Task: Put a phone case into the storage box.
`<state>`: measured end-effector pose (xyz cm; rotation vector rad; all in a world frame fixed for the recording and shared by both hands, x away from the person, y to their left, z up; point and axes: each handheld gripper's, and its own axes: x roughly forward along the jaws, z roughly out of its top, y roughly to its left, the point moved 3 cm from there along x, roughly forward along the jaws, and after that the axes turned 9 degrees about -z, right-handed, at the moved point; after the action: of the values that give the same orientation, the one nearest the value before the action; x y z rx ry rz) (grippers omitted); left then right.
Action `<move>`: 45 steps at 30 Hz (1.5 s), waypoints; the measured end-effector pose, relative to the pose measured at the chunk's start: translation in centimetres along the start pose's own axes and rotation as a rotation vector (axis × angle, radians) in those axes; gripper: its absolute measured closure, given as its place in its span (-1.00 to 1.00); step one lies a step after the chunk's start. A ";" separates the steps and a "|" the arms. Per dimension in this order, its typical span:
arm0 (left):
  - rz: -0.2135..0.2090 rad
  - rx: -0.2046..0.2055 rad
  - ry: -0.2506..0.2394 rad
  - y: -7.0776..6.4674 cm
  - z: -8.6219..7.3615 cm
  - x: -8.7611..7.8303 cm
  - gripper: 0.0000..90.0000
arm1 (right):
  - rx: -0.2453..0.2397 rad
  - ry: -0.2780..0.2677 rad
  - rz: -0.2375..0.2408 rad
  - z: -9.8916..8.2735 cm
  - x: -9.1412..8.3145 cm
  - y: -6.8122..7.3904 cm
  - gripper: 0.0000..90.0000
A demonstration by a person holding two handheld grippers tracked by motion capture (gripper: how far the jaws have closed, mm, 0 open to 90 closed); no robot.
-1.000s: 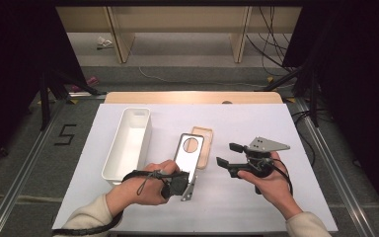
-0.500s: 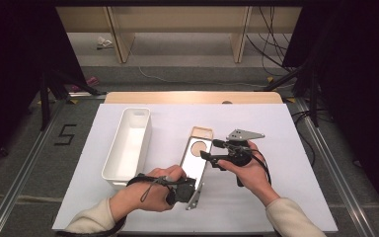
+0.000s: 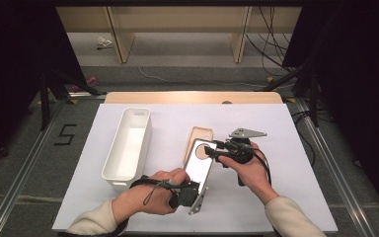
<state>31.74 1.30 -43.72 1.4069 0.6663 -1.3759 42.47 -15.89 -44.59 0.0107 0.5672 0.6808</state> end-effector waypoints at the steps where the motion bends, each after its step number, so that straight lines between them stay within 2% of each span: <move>1: 0.003 0.001 -0.004 0.0 0.0 0.1 0.98 | 0.013 -0.003 0.007 0.1 -0.1 -0.1 0.36; 4: 0.004 0.004 -0.003 0.0 0.1 0.2 0.97 | 0.042 -0.016 0.037 0.4 -0.6 -0.2 0.44; 9: -0.008 0.011 0.001 0.0 0.1 0.6 0.97 | 0.047 -0.042 0.049 0.7 -0.9 0.1 0.54; 17: -0.003 0.005 0.010 0.0 0.1 1.3 0.97 | 0.124 -0.056 0.080 1.1 -1.6 0.3 0.68; 24: 0.005 0.011 0.024 0.2 0.0 1.7 0.97 | 0.150 -0.060 0.099 1.4 -2.0 0.7 0.72; 26: -0.002 0.002 0.023 0.3 0.0 1.8 0.96 | 0.155 -0.063 0.107 1.5 -2.1 0.8 0.73; 28: 0.004 -0.018 0.000 0.3 -0.1 1.9 0.96 | 0.174 -0.069 0.124 1.6 -2.2 0.9 0.74; 33: 0.018 -0.047 -0.020 0.7 -0.3 1.6 0.87 | 0.203 -0.097 0.152 2.1 -2.7 1.1 0.77; 34: 0.011 -0.065 -0.033 0.7 -0.3 1.4 0.83 | 0.199 -0.109 0.150 2.2 -2.9 1.2 0.79; 35: 0.016 -0.065 -0.052 0.9 -0.4 1.2 0.77 | 0.164 -0.112 0.122 2.3 -3.1 1.2 0.79; 36: 0.016 -0.082 -0.075 1.0 -0.4 0.9 0.70 | 0.137 -0.115 0.109 2.5 -3.2 1.2 0.79; 38: 0.022 -0.107 -0.121 1.2 -0.6 0.3 0.61 | 0.176 -0.134 0.135 2.7 -3.5 1.0 0.79; 40: 0.043 -0.155 -0.182 1.7 -0.7 -0.4 0.50 | 0.160 -0.139 0.124 2.8 -3.7 0.8 0.79; 41: 0.052 -0.201 -0.233 1.9 -0.8 -0.7 0.45 | 0.154 -0.140 0.119 2.9 -3.8 0.7 0.79; 45: 0.091 -0.308 -0.330 3.0 -1.6 -2.2 0.20 | 0.149 -0.155 0.118 3.0 -4.1 0.4 0.79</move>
<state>34.68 2.35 -41.11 0.9298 0.5603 -1.3297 41.14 -17.49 -39.94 0.2355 0.4695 0.7439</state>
